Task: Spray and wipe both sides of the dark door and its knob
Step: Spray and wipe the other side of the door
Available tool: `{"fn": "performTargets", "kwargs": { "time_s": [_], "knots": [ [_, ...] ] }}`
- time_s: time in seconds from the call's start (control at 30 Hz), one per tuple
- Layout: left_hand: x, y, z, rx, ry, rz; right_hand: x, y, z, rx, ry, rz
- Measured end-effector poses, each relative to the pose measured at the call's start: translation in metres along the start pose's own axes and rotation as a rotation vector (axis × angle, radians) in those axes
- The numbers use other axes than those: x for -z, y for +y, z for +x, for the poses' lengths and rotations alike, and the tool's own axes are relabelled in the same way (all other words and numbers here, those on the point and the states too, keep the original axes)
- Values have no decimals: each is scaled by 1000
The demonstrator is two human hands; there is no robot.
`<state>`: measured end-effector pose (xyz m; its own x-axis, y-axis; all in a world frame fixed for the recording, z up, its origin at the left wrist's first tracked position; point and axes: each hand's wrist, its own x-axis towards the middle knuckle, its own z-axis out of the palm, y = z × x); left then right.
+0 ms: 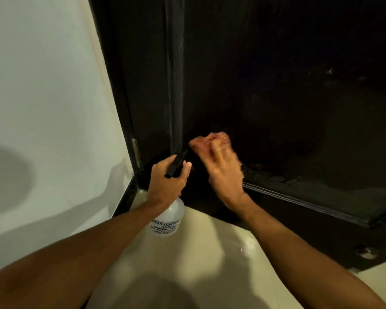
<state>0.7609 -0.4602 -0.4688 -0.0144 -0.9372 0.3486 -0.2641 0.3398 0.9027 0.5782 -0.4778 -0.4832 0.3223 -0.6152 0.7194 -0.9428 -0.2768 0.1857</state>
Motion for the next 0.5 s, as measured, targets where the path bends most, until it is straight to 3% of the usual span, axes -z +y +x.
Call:
{"fn": "performTargets", "kwargs": {
  "time_s": [0.07,0.1,0.17,0.33,0.4,0.5],
  "knots": [
    [5,-3,1,-7,6,31,-20,-12,-18,209,-246,-67],
    [5,-2,1,-18,4,40,-24,-12,-28,217,-322,-82],
    [3,1,2,-55,-14,42,-19,3,-42,119,-309,-55],
    [-10,8,-3,-56,-72,-14,34,56,-75,-228,-6,-30],
    [-23,11,-12,-55,-117,-13,41,55,-79,-172,-58,-4],
    [-40,15,-18,-64,-162,-13,40,49,-69,72,-220,6]
  ]
}}
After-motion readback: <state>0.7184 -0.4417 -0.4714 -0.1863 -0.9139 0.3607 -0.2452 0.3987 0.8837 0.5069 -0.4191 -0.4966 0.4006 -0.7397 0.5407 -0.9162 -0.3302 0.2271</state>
